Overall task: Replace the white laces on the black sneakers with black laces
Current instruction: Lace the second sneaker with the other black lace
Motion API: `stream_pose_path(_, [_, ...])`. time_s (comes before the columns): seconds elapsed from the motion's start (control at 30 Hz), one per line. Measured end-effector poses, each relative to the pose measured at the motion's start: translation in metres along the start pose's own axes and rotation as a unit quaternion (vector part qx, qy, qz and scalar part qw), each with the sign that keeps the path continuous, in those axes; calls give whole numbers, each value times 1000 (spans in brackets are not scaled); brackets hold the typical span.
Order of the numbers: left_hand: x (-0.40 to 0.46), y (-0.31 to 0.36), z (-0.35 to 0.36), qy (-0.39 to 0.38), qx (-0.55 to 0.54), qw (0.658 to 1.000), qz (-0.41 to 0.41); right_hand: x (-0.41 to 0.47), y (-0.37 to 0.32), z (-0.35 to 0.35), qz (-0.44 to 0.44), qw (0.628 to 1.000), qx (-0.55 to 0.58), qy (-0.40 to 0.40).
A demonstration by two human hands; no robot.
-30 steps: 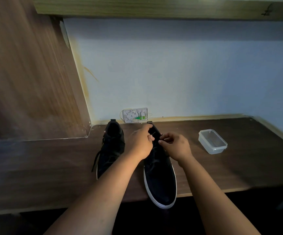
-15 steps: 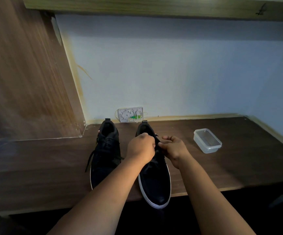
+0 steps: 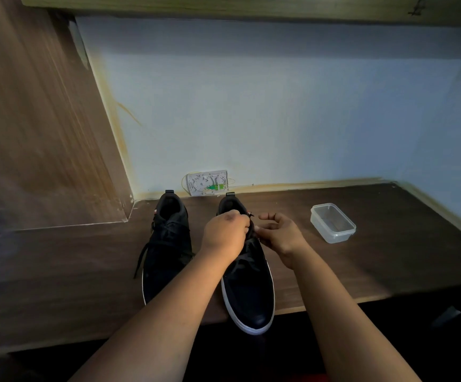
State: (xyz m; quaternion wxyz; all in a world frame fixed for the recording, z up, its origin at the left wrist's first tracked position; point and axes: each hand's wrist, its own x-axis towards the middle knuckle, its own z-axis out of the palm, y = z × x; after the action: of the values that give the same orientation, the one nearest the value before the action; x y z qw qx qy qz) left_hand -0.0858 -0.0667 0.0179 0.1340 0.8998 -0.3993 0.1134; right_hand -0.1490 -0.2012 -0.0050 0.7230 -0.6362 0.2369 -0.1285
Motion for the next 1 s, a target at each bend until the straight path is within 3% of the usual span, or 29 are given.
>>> stream_pose_path(0.13, [-1,-6,2,-4,-60,998,5,3,5,3,4,998,-63,24])
stream_pose_path(0.23, [1,-11,-2,-25,-140,989,-28,8,-9,-12,-34,975,-119,187])
stream_pose_path(0.33, [3,-19,-2,-59,-281,954,-88,11,-14,-58,-23,925,-138,353])
stream_pose_path(0.4, [3,-22,-1,-68,-324,939,-99,14,-4,-74,18,921,-235,311])
stream_pose_path(0.5, [3,-23,2,-66,-312,944,-90,10,4,-53,-5,924,-371,98])
stream_pose_path(0.57, [4,-19,5,-60,-295,949,-93,2,1,-25,-48,927,-371,-3])
stream_pose_path(0.63, [3,-18,6,-42,-283,953,-96,-2,-2,-4,-85,923,-374,-40])
stream_pose_path(0.77, [2,-19,5,-53,-279,955,-81,-1,-6,-11,-105,899,-426,-3])
stream_pose_path(0.83, [1,-19,5,-56,-288,953,-78,5,-6,-33,-72,894,-435,82])
stream_pose_path(0.93, [1,-19,6,-52,-291,952,-85,11,1,-73,71,829,-514,211])
stream_pose_path(1.0, [1,-19,7,-52,-279,955,-85,8,8,-76,153,785,-571,187])
